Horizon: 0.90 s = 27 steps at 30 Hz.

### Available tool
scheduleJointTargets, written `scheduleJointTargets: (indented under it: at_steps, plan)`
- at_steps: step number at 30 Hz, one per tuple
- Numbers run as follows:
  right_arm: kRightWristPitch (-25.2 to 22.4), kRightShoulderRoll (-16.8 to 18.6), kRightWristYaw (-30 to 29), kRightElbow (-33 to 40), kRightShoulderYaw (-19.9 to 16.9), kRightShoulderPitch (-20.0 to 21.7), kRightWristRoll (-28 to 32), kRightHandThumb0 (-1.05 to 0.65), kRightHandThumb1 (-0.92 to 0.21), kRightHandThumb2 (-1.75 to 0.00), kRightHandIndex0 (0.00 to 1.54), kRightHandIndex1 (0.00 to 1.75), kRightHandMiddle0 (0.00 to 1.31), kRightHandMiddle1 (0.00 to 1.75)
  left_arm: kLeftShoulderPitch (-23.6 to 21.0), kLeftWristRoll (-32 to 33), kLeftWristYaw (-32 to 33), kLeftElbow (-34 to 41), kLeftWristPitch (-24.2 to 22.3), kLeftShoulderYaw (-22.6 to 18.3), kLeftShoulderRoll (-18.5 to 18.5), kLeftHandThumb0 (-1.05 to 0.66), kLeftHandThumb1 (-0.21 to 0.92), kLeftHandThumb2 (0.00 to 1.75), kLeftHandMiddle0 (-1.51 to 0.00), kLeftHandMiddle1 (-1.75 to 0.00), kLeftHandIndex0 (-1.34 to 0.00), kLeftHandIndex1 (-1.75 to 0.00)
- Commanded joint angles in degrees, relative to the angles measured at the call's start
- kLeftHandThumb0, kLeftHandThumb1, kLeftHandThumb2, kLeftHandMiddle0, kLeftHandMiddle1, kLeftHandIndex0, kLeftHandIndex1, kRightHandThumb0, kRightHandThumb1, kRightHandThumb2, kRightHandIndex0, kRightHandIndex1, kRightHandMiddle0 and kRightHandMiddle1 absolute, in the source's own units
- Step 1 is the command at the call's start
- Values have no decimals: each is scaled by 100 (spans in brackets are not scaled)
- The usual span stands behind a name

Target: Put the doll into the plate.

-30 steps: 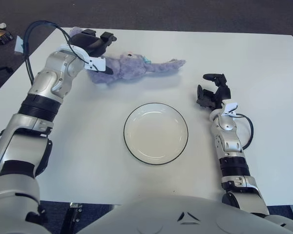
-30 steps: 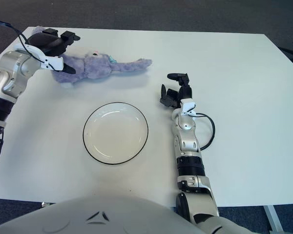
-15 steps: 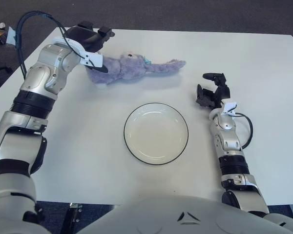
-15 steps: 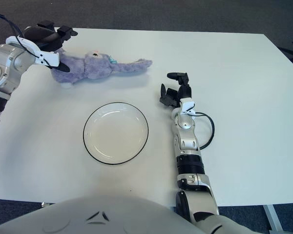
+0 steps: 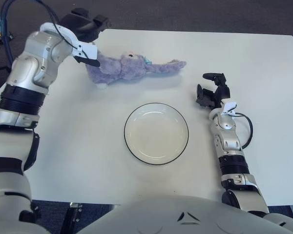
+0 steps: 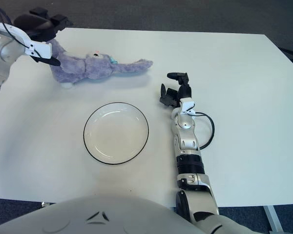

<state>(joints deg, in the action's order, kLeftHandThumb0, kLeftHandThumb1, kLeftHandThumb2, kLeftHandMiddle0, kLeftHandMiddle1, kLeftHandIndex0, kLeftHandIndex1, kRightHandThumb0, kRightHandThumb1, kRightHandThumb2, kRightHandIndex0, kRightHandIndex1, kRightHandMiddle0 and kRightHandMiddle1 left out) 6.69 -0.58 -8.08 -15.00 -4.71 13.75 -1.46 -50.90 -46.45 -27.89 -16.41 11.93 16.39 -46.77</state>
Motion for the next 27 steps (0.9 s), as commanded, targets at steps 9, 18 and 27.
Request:
scheduleJointTargets:
  at_steps: [9, 18, 27]
  plan:
    - [-232, 49, 36, -320, 34, -231, -5, -42, -53, -104, 124, 175, 9, 141, -181, -227, 1456, -1442, 314, 71, 53, -87, 61, 60, -6, -44, 0, -75]
    - [-201, 5, 65, -312, 40, -242, -23, -43, -53, -103, 123, 175, 7, 141, -278, -152, 2154, -1780, 372, 101, 105, -85, 66, 52, -2, -97, 0, -92]
    - [-203, 15, 73, -326, 20, -235, 23, -40, -53, -104, 123, 175, 10, 143, -445, -6, 944, -1329, 128, 123, -125, -56, 28, 93, -7, -81, 0, -86]
